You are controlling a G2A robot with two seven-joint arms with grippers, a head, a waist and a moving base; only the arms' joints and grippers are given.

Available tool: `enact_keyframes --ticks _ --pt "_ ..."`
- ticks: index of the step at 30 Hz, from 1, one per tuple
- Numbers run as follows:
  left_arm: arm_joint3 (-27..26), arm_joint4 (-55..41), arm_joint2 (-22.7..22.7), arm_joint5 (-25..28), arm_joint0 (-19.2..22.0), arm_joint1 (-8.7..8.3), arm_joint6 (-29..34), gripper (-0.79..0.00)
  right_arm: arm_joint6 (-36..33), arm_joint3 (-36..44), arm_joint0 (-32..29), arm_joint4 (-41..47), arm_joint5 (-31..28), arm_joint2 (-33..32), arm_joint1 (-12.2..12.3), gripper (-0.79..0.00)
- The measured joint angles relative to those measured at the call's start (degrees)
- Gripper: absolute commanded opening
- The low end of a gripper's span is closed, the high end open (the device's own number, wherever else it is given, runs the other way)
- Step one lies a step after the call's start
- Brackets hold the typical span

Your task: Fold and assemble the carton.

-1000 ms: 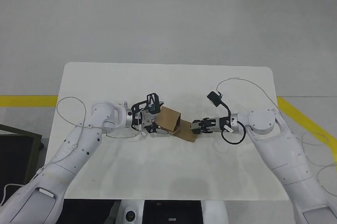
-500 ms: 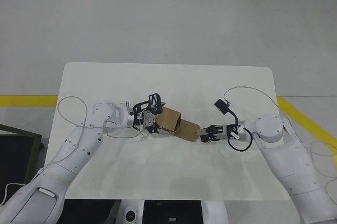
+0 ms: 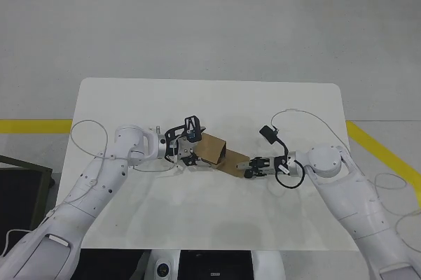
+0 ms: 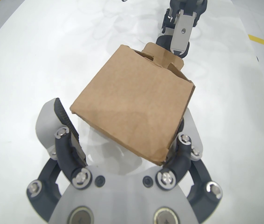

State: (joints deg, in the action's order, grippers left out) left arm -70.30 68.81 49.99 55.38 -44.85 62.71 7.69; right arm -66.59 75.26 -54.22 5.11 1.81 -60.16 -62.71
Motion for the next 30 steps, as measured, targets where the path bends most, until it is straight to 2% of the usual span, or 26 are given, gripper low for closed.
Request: enact_keyframes --ticks 17,30 --pt "-0.06 0.41 0.52 0.62 -0.23 0.04 -0.01 0.0 0.24 0.3 3.83 7.47 -4.66 3.54 -1.77 -0.496" --pt "0.14 0.77 0.74 0.98 -0.35 0.07 0.31 0.0 0.73 -6.3 7.69 12.59 -9.02 8.19 -4.11 -0.536"
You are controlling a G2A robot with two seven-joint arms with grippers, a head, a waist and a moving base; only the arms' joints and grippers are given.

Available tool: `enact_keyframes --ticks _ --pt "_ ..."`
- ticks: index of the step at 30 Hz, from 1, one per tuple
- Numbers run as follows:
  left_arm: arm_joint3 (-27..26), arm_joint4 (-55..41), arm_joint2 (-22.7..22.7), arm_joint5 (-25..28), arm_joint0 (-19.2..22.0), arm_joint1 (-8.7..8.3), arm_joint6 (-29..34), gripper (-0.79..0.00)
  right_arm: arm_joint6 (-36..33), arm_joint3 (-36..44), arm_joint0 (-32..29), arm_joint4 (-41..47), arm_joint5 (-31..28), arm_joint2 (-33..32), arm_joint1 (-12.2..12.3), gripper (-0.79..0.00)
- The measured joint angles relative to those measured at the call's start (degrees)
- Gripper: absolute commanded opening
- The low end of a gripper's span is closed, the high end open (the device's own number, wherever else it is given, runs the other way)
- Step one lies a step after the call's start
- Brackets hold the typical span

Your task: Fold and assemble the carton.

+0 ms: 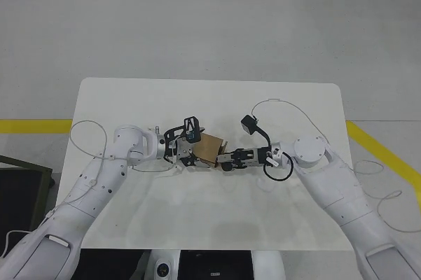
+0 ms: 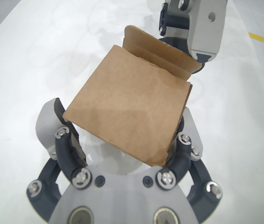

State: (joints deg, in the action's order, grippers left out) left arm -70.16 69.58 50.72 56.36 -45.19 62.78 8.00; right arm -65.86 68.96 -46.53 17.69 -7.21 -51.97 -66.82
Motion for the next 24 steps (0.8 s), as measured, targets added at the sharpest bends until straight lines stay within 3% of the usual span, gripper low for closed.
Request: enact_keyframes --ticks 24 --pt "0.85 0.25 -0.34 0.86 0.32 0.31 0.6 0.0 0.22 -5.72 1.41 4.39 -4.82 0.08 -1.33 -0.582"
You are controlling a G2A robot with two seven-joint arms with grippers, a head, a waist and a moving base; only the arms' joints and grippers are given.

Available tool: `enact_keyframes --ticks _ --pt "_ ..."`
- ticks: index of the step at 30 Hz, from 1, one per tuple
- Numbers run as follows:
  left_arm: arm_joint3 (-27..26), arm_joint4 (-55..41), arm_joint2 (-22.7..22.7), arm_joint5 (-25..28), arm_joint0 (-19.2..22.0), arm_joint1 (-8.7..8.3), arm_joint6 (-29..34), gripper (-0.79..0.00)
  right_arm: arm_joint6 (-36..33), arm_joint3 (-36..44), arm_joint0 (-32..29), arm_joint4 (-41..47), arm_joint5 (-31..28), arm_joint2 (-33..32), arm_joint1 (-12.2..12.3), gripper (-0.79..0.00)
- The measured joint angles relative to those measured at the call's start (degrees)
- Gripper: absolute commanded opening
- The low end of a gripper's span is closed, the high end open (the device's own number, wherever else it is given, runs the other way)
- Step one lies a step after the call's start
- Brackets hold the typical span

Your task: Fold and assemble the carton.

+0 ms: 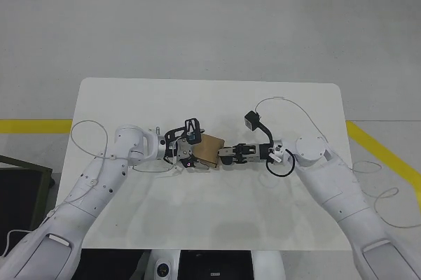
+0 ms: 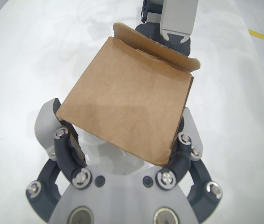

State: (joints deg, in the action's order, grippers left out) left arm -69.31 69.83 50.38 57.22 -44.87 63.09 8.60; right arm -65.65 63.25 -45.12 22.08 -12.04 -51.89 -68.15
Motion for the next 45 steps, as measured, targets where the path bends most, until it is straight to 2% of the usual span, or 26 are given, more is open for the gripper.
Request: enact_keyframes --ticks 16,37,45 --pt "-0.05 0.26 0.35 0.2 -0.17 -0.02 0.04 0.0 -0.4 -1.39 1.03 -2.66 1.81 0.69 -0.38 -0.6" --pt "-0.21 0.31 0.73 0.37 -0.47 -0.07 0.38 0.0 -0.57 2.28 -0.66 -6.57 5.01 -1.57 0.74 -0.6" --pt "-0.22 0.26 0.78 0.56 -0.49 -0.05 0.34 0.0 -0.26 3.02 0.12 -9.08 8.23 -1.05 0.76 -0.597"
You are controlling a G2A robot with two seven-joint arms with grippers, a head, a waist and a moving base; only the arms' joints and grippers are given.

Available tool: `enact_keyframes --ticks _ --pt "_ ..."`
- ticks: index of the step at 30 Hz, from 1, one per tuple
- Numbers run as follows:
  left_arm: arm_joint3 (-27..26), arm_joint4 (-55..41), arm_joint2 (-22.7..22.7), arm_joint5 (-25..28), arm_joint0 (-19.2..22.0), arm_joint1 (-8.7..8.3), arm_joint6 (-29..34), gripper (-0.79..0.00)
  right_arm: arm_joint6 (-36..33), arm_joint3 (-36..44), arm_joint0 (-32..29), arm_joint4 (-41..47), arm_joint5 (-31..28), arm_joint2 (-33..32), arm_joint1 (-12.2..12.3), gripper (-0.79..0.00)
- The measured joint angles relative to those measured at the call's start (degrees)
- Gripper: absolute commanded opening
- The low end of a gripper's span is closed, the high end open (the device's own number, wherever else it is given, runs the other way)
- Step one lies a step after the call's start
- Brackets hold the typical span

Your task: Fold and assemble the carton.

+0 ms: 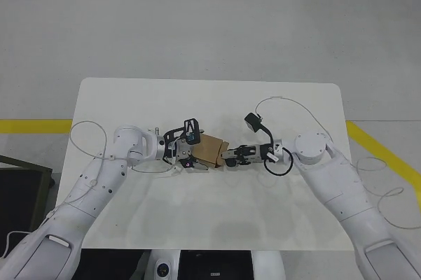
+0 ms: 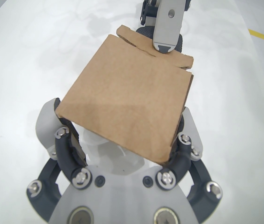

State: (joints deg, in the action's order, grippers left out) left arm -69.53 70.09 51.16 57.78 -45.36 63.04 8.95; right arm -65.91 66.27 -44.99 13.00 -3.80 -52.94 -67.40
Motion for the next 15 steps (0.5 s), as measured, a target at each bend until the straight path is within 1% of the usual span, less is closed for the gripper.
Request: enact_keyframes --ticks 5,15 --pt "0.0 -0.03 0.08 -0.07 -0.04 0.01 0.04 0.0 -0.09 0.29 0.58 -0.6 0.79 0.35 -0.12 -0.597" --pt "0.03 -0.26 0.2 0.09 -0.1 0.0 0.15 0.0 0.07 0.33 1.51 -0.1 -0.98 1.54 -0.77 -0.603"
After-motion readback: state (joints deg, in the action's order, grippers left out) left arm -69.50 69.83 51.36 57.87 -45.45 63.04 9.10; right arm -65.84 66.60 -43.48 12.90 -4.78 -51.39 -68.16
